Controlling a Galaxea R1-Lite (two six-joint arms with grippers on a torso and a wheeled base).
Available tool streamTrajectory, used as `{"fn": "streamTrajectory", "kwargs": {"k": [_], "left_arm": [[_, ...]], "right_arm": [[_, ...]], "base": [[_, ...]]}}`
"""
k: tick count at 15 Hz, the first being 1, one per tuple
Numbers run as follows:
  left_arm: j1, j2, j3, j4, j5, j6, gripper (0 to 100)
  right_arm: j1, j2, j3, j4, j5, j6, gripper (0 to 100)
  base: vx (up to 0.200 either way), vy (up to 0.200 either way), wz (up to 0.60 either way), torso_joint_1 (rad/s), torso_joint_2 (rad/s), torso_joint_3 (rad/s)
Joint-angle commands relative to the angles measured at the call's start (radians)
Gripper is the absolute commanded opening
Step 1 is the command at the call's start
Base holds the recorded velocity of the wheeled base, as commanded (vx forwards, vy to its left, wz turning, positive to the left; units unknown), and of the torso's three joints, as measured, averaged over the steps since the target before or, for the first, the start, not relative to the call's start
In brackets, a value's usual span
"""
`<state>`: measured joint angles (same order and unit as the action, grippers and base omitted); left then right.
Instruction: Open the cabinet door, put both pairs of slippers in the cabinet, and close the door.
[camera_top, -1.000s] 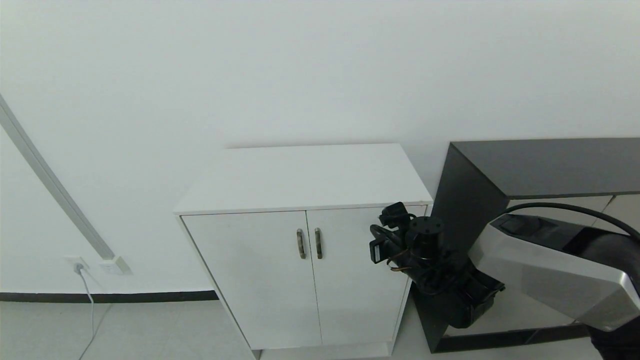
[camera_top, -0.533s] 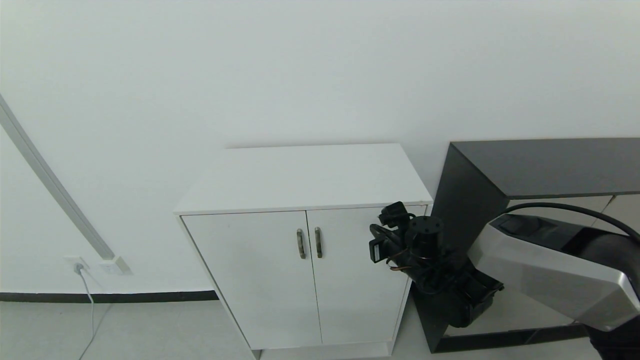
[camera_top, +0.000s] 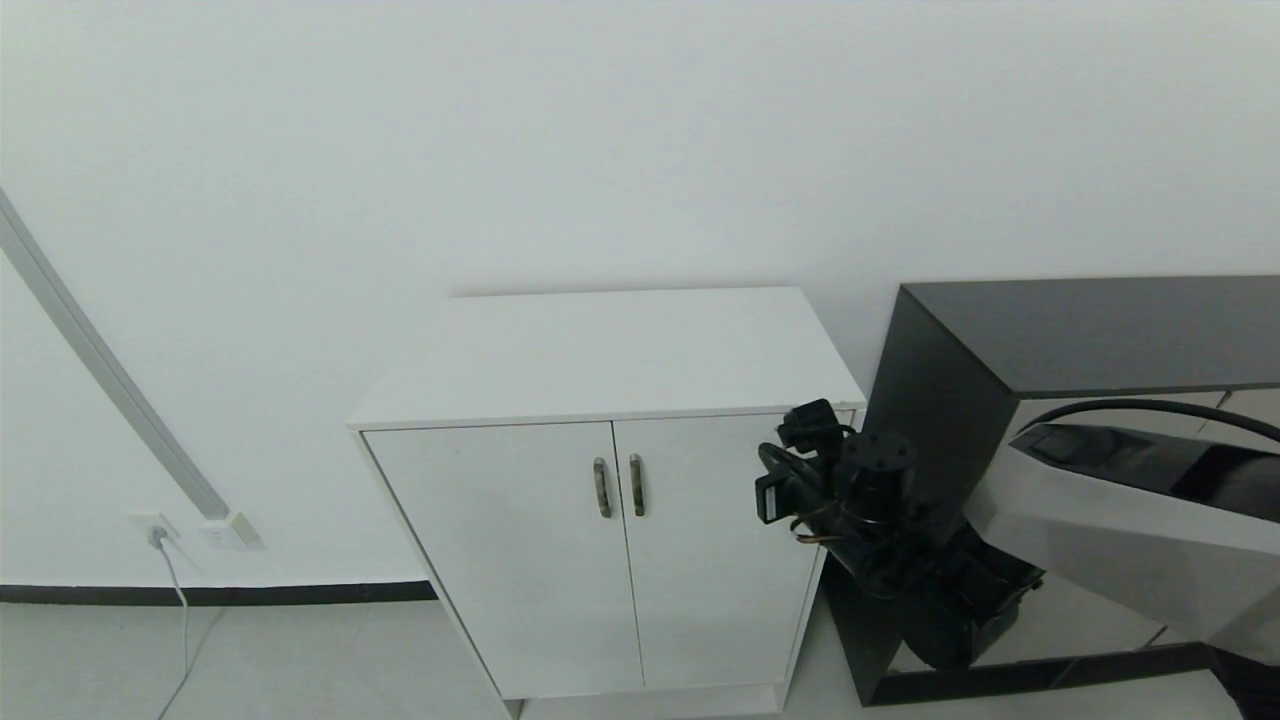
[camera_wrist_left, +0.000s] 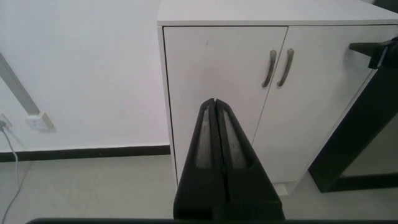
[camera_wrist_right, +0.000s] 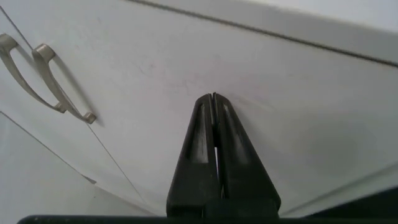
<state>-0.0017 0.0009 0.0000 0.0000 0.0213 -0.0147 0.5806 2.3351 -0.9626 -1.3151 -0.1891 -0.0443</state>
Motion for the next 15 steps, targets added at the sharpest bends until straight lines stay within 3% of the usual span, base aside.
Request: {"fn": "streamTrajectory", "kwargs": {"k": [1, 6, 15], "left_arm": [[0.0, -0.001, 0.0, 0.0, 0.003, -0.001, 0], [0.0, 0.001, 0.0, 0.0, 0.003, -0.001, 0], [0.0, 0.001, 0.0, 0.0, 0.002, -0.001, 0]], "right_arm": [[-0.018, -0.108, 0.131, -0.052, -0.024, -0.002, 0], [-0.15, -0.278, 0.461, -0.242, -0.133, -0.025, 0], [-0.412, -0.62, 0.875, -0.256, -0.165, -0.068, 0]], "base": [[0.0, 0.0, 0.0, 0.0, 0.0, 0.0], [0.0, 0.0, 0.0, 0.0, 0.0, 0.0], [0.0, 0.0, 0.0, 0.0, 0.0, 0.0]]}}
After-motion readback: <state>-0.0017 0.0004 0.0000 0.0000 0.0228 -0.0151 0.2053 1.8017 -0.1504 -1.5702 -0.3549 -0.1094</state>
